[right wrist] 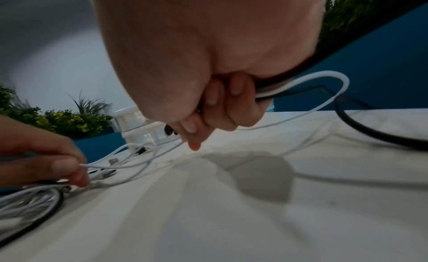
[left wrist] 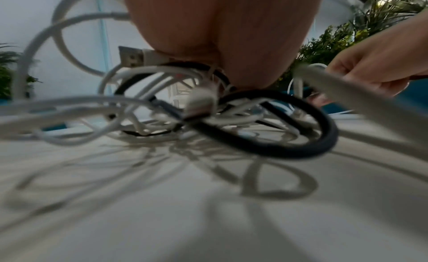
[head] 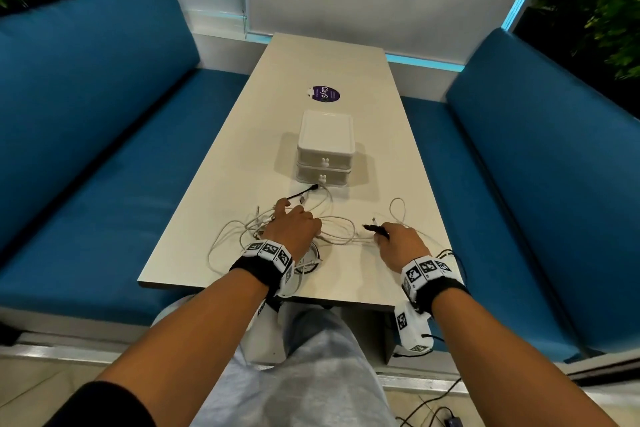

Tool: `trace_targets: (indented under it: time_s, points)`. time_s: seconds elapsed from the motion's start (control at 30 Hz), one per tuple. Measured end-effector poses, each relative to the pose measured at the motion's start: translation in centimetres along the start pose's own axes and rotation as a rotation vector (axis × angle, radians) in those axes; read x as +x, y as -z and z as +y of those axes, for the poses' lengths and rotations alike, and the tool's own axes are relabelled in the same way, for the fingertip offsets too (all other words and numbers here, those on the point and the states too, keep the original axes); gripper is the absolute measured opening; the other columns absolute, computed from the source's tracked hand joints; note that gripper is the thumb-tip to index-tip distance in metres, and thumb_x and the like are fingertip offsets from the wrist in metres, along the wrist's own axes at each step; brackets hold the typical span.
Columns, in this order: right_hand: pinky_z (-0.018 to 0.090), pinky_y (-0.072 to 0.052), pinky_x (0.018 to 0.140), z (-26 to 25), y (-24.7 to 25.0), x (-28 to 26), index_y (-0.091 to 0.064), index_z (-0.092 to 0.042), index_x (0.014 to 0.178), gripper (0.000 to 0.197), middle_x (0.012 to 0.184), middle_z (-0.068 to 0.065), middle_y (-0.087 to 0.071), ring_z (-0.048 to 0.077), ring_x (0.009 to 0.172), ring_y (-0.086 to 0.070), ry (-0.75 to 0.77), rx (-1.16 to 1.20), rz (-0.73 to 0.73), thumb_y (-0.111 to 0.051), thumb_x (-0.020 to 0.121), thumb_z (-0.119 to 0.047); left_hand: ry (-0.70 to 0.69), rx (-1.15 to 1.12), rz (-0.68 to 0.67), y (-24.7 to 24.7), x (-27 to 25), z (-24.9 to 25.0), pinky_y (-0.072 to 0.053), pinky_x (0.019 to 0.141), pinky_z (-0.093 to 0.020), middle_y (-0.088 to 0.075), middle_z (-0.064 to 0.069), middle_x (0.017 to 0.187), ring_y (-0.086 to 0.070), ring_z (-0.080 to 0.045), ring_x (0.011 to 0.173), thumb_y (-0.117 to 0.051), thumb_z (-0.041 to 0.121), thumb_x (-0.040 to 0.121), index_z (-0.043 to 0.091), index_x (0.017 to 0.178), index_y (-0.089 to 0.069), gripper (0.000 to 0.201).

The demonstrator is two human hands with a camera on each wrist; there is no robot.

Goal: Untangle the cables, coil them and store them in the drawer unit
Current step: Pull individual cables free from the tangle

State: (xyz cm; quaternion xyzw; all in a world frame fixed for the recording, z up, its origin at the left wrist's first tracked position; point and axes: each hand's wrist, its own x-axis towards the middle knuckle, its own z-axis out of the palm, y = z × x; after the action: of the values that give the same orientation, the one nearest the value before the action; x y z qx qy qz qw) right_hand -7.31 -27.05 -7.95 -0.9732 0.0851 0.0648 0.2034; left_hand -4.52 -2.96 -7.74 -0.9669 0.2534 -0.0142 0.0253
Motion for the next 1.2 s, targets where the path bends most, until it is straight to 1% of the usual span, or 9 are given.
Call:
trace_targets:
  time_s: [0.2,0.3,0.4,0.5,0.57,0.63,0.77,1.07,1.2]
  points:
    - [0.038,-0.048,0.070,-3.5,-0.9,-1.4,-0.051,-0.020,0.128,0.037,0.098,0.017,-0.065,0.037,0.089,-0.060,0.098,0.026,0.176,-0.034,0.103,-0.041,-0.017,0.046,0.002,0.2,-0.2,0.8,-0.015,0.111,-0.051,-0.061,0.004,0.100,-0.049,-0.021,0.109,-0.049,0.003,0.083,0.024,0.106,-0.057,0.032]
    - [0.036,-0.040,0.066,-4.4,-1.0,-1.9,-0.050,-0.018,0.123,0.039,0.096,0.015,-0.064,0.038,0.088,-0.060,0.048,-0.001,0.245,-0.029,0.103,-0.044,-0.006,0.037,0.004,0.3,-0.5,0.6,-0.016,0.110,-0.050,-0.061,0.004,0.100,-0.049,-0.021,0.108,-0.051,0.003,0.082,0.024,0.105,-0.056,0.031]
    - [0.037,-0.046,0.076,-4.6,-1.1,-1.8,-0.058,-0.016,0.112,0.044,0.101,0.010,-0.067,0.034,0.094,-0.061,-0.060,0.077,0.208,-0.027,0.102,-0.046,-0.002,0.035,0.000,0.3,-0.6,0.5,-0.016,0.110,-0.050,-0.061,0.004,0.101,-0.049,-0.022,0.108,-0.052,0.003,0.081,0.024,0.105,-0.056,0.031]
    - [0.040,-0.050,0.083,-5.1,-1.3,-1.7,-0.063,-0.021,0.101,0.046,0.094,0.003,-0.071,0.030,0.093,-0.062,-0.081,0.161,0.178,-0.027,0.100,-0.050,-0.001,0.021,-0.006,0.5,-0.5,0.5,-0.016,0.110,-0.050,-0.062,0.004,0.100,-0.049,-0.022,0.108,-0.051,0.003,0.082,0.023,0.105,-0.056,0.031]
    - [0.040,-0.051,0.082,-5.8,-1.4,-1.9,-0.063,-0.024,0.096,0.043,0.086,-0.002,-0.072,0.027,0.090,-0.064,-0.037,0.207,0.159,-0.029,0.100,-0.050,-0.001,0.020,0.000,0.6,-0.5,0.6,-0.017,0.109,-0.050,-0.062,0.004,0.099,-0.049,-0.022,0.108,-0.051,0.004,0.082,0.023,0.104,-0.056,0.030]
    - [0.040,-0.052,0.080,-6.6,-1.6,-2.3,-0.064,-0.023,0.100,0.041,0.084,-0.001,-0.072,0.027,0.089,-0.065,0.045,0.221,0.116,-0.032,0.100,-0.048,-0.004,0.027,-0.004,0.8,-0.6,0.8,-0.018,0.109,-0.050,-0.063,0.004,0.098,-0.050,-0.022,0.108,-0.052,0.004,0.082,0.023,0.103,-0.057,0.028]
    - [0.038,-0.046,0.071,-7.7,-2.6,-2.6,-0.060,-0.017,0.108,0.034,0.099,0.011,-0.068,0.035,0.095,-0.061,0.180,0.006,0.083,-0.036,0.101,-0.039,-0.002,0.019,-0.002,1.2,-0.6,1.1,-0.020,0.108,-0.049,-0.064,0.004,0.099,-0.051,-0.021,0.109,-0.051,0.008,0.085,0.022,0.105,-0.058,0.025]
    - [0.038,-0.051,0.070,-7.5,-2.8,-2.3,-0.064,-0.023,0.102,0.031,0.093,0.007,-0.069,0.032,0.087,-0.063,0.169,0.017,-0.008,-0.040,0.098,-0.042,-0.010,-0.029,0.029,0.8,-0.4,1.1,-0.020,0.106,-0.049,-0.065,0.008,0.095,-0.053,-0.018,0.105,-0.048,0.009,0.089,0.026,0.101,-0.057,0.023]
    - [0.040,-0.053,0.070,-6.0,-1.8,-2.2,-0.062,-0.022,0.102,0.031,0.091,0.009,-0.068,0.032,0.084,-0.062,0.211,-0.114,-0.039,-0.042,0.098,-0.045,-0.034,-0.011,0.012,0.5,-0.4,0.5,-0.017,0.106,-0.050,-0.068,0.008,0.097,-0.053,-0.018,0.109,-0.045,0.026,0.099,0.028,0.103,-0.063,0.019]
